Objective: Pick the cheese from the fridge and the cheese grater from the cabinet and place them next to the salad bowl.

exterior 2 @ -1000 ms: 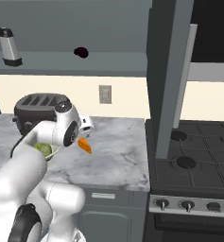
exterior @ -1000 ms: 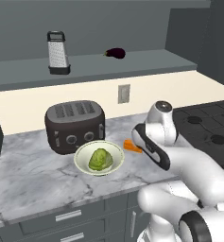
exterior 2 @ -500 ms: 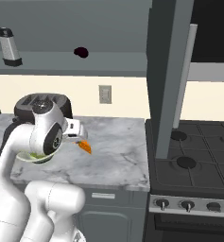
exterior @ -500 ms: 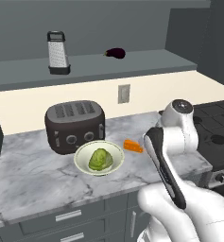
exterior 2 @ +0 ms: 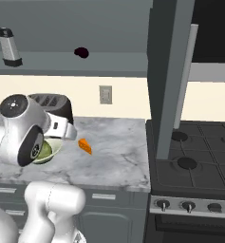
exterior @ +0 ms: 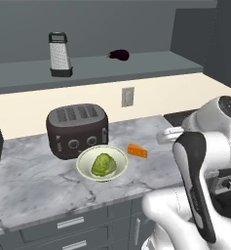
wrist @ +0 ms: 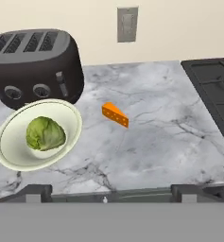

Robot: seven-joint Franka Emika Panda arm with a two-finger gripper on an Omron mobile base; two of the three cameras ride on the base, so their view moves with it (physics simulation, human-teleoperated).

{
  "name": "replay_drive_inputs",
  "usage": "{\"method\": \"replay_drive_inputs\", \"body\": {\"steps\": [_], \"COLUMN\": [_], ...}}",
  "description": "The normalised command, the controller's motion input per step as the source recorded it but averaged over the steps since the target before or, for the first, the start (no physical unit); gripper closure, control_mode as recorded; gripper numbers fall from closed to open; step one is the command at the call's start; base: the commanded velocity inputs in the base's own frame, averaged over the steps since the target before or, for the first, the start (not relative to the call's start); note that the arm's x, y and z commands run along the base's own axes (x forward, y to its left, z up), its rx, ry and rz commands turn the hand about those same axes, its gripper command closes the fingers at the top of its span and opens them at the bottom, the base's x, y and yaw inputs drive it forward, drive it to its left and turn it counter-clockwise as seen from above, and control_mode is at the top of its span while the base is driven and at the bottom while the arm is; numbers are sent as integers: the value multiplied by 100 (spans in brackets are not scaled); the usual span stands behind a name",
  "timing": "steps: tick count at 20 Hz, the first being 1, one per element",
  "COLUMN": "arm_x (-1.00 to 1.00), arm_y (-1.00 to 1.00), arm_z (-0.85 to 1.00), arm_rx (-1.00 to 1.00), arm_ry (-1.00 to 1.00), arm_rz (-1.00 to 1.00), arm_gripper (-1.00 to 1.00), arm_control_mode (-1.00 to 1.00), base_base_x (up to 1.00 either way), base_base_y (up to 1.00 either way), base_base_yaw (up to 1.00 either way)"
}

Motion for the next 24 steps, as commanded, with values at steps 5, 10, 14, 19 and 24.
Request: {"method": "replay_drive_inputs", "body": {"steps": [5, 10, 14, 19, 24], "arm_x": [-53, -38, -14, -3, 22], "arm_y": [10, 25, 31, 14, 0], "arm_z": [99, 99, 88, 54, -37], "arm_rx": [9, 12, 11, 9, 2], "arm_ry": [-13, -10, -7, -8, -18], "arm_rz": [-1, 0, 1, 7, 18], "arm_gripper": [-100, -100, -100, -100, -100], "arm_control_mode": [-100, -100, -100, -100, -100], "base_base_x": [0, 0, 0, 0, 0], "base_base_y": [0, 0, 0, 0, 0], "base_base_yaw": [0, 0, 0, 0, 0]}}
